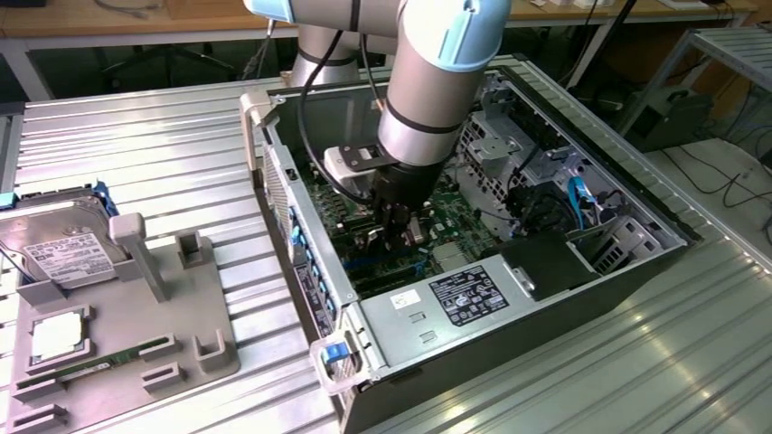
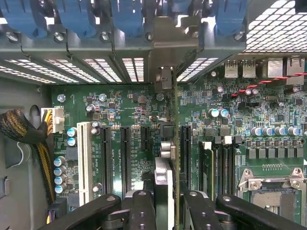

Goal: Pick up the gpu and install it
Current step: 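Insert the gpu into the slot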

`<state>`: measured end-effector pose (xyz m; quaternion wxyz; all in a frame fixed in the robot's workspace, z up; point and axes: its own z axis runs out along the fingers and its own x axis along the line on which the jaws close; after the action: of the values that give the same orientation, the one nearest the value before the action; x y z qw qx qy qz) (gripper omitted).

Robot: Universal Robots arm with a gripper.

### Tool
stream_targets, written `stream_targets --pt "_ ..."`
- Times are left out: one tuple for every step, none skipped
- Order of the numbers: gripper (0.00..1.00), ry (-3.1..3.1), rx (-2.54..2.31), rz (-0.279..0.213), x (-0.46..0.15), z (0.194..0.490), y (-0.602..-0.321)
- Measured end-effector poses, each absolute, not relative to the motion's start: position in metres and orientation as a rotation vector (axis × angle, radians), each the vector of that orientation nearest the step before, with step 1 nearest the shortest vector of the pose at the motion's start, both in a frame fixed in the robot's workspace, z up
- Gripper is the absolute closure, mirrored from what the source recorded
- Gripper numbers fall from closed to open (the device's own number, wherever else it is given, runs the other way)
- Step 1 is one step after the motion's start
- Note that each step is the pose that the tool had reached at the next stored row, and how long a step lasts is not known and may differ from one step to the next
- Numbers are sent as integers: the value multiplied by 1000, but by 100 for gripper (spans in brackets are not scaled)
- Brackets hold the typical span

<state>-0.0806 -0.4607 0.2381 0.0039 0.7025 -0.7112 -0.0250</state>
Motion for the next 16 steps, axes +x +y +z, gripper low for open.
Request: stream_targets --pt "72 -2229 2202 -78 -81 238 -461" --pt "72 -2229 2202 -78 -81 238 -461" --pt "72 -2229 2202 -78 -81 236 -460" --pt "72 -2228 2201 -78 -81 236 -460" --pt "72 -2228 2201 -78 -81 235 -459" --pt "72 -2228 2201 -78 -81 234 -459" --pt "72 -2228 2201 -78 -81 234 -459" --pt "72 -2229 2201 -78 -81 234 -459" --pt "72 -2229 2202 -78 -81 233 -459" --pt "72 -2229 2202 -78 -81 233 -459" --pt "72 -2229 2202 -78 -81 233 -459" --pt "72 -2229 2202 -78 -81 233 -459" --pt "72 -2229 2202 -78 -81 233 -459" --pt "72 -2229 2202 -78 -81 233 -459" --pt "72 -2230 2202 -77 -82 233 -459" --pt "72 -2230 2203 -75 -83 233 -459"
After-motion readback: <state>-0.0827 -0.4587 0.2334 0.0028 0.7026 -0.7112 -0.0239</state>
